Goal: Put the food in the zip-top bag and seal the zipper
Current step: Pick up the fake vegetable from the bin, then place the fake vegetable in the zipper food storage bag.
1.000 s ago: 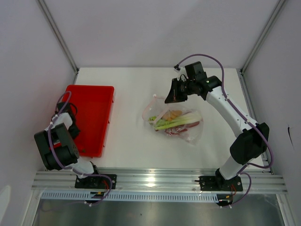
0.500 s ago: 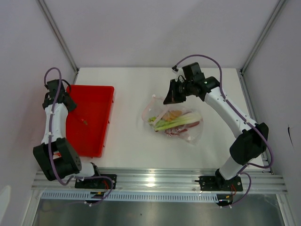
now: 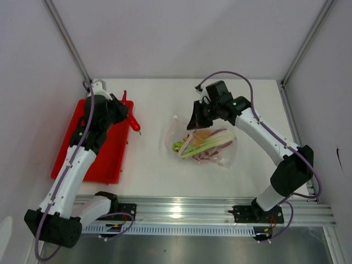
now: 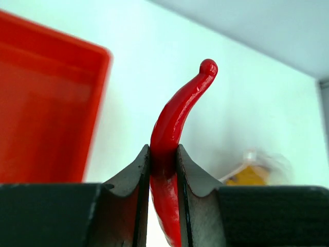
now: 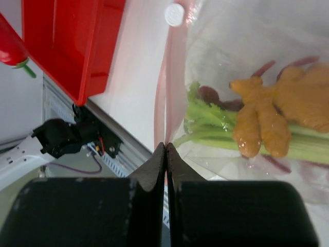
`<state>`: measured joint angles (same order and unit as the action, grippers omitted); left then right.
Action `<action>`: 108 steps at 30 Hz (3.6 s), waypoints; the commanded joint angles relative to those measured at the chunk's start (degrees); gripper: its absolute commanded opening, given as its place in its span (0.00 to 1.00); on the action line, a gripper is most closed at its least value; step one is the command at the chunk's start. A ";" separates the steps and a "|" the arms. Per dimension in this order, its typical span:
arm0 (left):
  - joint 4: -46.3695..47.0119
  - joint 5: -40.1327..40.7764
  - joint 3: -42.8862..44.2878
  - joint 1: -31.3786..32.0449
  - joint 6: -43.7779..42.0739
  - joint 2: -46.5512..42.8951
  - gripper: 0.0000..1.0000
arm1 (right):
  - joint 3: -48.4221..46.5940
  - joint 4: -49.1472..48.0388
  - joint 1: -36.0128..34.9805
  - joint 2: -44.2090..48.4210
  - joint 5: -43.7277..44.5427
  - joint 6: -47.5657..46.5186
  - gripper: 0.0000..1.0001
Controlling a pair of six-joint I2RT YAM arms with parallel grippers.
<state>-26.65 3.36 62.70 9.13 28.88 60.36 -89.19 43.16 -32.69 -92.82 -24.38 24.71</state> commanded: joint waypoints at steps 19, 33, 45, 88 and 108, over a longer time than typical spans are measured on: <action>24.72 42.77 -11.81 42.28 11.55 -0.07 0.01 | 5.17 -11.69 -5.72 10.02 -4.97 21.52 0.00; 33.60 41.33 -14.01 47.65 7.42 4.50 0.01 | 1.22 -20.22 2.28 7.48 -11.65 26.63 0.00; 22.62 18.62 -11.02 45.19 9.87 3.54 0.01 | -0.11 -18.55 2.10 8.17 -9.28 19.15 0.00; 11.44 2.63 -18.83 37.02 8.03 -8.68 0.41 | 5.34 -14.42 -0.89 16.26 -3.83 12.82 0.00; 8.98 -14.59 3.67 32.89 7.41 3.71 0.01 | 4.99 -5.38 -15.12 20.91 14.87 4.47 0.00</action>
<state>-20.05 -5.32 66.08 43.07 36.12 62.04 -82.26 35.86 -46.41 -74.43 -15.46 29.87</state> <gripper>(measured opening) 0.005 0.006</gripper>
